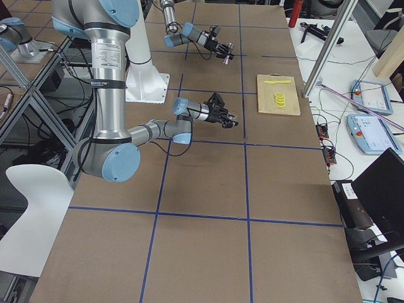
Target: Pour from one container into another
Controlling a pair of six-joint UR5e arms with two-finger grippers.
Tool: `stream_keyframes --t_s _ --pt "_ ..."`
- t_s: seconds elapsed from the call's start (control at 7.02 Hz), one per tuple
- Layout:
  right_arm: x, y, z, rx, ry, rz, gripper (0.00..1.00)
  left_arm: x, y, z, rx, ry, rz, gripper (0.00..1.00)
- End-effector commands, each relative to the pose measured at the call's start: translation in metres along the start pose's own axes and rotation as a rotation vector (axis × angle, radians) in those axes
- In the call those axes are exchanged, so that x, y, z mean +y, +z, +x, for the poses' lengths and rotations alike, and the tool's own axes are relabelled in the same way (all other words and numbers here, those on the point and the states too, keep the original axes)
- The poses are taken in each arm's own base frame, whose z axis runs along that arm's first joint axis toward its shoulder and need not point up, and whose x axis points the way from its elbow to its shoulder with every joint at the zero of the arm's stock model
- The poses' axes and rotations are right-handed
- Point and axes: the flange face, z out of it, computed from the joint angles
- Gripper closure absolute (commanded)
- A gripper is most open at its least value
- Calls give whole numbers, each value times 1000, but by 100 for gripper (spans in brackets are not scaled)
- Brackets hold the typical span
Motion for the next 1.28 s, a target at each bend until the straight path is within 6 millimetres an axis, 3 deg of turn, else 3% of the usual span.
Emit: stream_keyframes --t_s 0.0,0.28,0.57,0.85,1.14 --pt "-39 12 -38 -44 -62 35 100 -3 -3 22 124 -4 -76 100" --pt "-81 -1 -73 -61 -149 -17 100 -10 -6 48 258 43 -137 100" --pt "-117 3 -117 -54 -220 -36 100 -27 -8 81 359 96 -153 100" --pt "-117 -2 -133 -88 -221 -43 100 -20 3 95 386 116 -186 100" --pt "-134 -18 -137 -95 -244 -38 100 -10 11 98 392 128 -216 100"
